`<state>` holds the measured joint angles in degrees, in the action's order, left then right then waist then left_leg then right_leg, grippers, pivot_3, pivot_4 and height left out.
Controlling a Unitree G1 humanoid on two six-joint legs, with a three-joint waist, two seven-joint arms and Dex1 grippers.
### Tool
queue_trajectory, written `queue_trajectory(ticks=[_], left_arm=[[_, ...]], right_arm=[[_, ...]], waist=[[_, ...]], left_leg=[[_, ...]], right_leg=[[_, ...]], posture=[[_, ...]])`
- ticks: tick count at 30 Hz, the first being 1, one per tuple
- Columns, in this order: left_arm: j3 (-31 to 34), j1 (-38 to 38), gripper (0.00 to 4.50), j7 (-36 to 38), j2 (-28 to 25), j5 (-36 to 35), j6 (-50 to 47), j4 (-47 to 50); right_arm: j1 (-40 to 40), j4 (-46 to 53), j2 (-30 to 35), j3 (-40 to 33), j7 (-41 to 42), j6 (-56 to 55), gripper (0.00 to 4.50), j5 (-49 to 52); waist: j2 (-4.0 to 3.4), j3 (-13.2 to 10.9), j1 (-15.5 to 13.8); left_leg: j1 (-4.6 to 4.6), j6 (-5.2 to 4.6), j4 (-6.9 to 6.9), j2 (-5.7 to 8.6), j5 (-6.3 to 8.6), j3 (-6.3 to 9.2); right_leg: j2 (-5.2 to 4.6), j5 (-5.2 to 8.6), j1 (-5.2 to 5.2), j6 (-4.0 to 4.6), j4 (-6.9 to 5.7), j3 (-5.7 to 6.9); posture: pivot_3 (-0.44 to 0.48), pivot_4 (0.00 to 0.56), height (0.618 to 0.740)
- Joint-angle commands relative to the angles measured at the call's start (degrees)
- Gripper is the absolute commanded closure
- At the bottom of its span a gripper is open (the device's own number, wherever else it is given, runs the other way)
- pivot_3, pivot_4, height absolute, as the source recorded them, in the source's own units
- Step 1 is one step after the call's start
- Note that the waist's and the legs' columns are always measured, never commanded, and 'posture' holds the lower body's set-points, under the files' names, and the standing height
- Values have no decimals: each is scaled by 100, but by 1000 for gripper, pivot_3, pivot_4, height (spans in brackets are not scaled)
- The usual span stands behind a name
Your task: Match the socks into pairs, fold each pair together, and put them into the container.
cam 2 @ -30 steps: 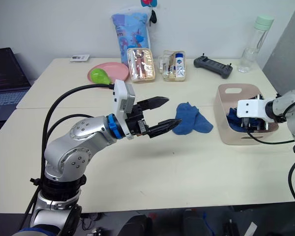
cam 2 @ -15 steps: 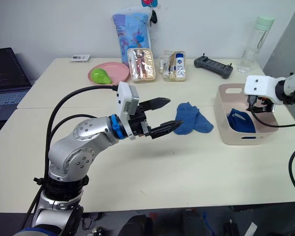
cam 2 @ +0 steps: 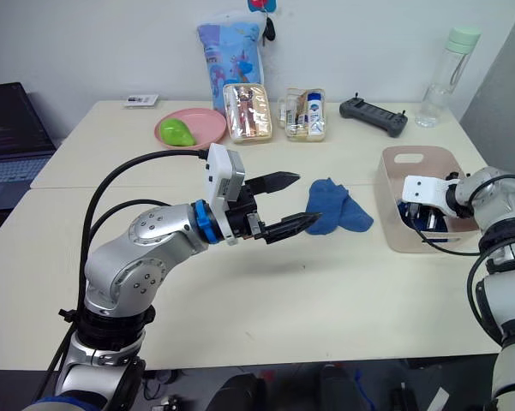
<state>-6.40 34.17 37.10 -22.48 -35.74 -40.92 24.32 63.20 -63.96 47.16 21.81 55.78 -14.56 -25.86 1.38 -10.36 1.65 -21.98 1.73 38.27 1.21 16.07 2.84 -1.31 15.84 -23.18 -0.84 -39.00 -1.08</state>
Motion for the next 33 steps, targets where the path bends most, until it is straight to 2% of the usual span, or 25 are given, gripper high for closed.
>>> queue_trajectory(ticks=[1,4,7,11,13,14,16,18,22,27,31,33], left_arm=[[79,-3,0,17,-86,-35,15,259],[151,-50,0,53,-215,-47,-13,270],[260,-93,0,85,-378,-49,2,225],[495,-304,0,182,-708,71,154,109],[676,-468,0,132,-817,207,346,-26],[768,-589,0,117,-874,257,421,-63],[886,-824,0,89,-949,366,561,-94],[989,-1235,0,7,-1043,660,839,-137],[1246,-2054,0,-200,-1053,1036,1267,-166],[1411,-3052,0,-558,-742,1378,1806,-98],[1426,-3703,0,-898,-393,1625,2182,139],[1311,-4021,0,-996,-277,1758,2249,240]], right_arm=[[338,191,182,-211,-19,-81,4480,88],[511,498,359,-419,163,9,4480,270],[642,736,475,-579,166,115,3851,347],[725,1125,607,-742,12,164,2467,374],[543,1578,428,-1042,83,453,1666,792],[385,1949,226,-1293,197,863,1535,1179],[20,2754,-93,-1657,365,1693,766,1767],[-667,4033,-507,-1932,314,2695,47,2345],[-1993,5985,-1187,-2213,-248,4116,13,2920],[-3362,7278,-1989,-2443,-1231,4821,13,3233],[-4236,7704,-1965,-1980,-1584,4454,13,2830],[-4469,7501,-2067,-1612,-1936,3963,13,2444]], waist=[[-1,0,5],[-1,0,6],[-3,-2,17],[-3,-2,6],[-3,-2,8],[-3,-2,18],[-4,0,46],[-5,2,29],[-7,1,-27],[-7,2,-162],[-7,2,-179],[-6,4,-159]], left_leg=[[0,0,3,0,0,0],[1,0,2,0,0,2],[1,0,0,-1,0,0],[0,0,-3,-1,1,4],[0,-1,-4,-1,0,2],[0,-1,-3,-1,1,2],[4,-1,-4,-6,1,0],[7,-1,-5,-14,1,1],[-4,-12,-14,-22,7,17],[-21,-23,0,-9,14,21],[-14,-25,2,-1,15,25],[-9,-25,1,-1,15,24]], right_leg=[[0,0,0,0,-3,0],[1,0,0,0,-5,2],[1,0,-2,0,-5,0],[1,0,-1,1,0,4],[1,0,-2,1,0,2],[1,0,-1,1,-1,2],[2,0,-1,1,-3,1],[6,-3,0,5,-7,6],[9,-3,-6,6,-1,18],[0,-3,-11,5,3,15],[-5,-4,-4,4,1,17],[-5,-5,-3,5,-2,17]], posture=[[0,150,740],[0,150,740],[0,150,740],[0,150,740],[0,150,740],[0,150,740],[0,150,740],[0,150,740],[0,150,740],[0,150,740],[0,150,740],[0,150,740]])
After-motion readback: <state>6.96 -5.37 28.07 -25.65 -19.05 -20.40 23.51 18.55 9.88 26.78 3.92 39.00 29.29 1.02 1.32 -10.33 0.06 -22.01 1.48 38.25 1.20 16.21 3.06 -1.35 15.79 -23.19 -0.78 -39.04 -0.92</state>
